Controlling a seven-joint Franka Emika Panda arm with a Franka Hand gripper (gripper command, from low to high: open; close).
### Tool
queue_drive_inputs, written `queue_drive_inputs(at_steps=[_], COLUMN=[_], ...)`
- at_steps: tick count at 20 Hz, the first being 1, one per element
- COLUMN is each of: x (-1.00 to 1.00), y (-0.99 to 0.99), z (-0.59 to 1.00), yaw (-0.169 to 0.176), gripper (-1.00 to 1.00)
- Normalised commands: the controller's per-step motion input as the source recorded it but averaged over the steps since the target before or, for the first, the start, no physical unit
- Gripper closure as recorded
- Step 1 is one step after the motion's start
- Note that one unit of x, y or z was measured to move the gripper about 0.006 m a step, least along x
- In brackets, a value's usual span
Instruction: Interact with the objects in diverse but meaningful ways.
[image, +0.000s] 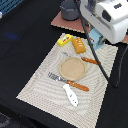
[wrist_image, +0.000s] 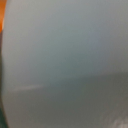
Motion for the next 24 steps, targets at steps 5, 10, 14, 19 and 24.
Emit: queue_drive_inputs(at_steps=[5,10,14,19,24], x=[0.41,0.40,0.31,0.27,0.25], y=[0.47,0.46,0.40,0.37,0.30], z=[-0.19,-0.15,-0.17,-0.15,-0.05], yaw=[0.023,0.018,0.020,0.020,0.005], gripper=[1.00,1.00,1.00,1.00,1.00])
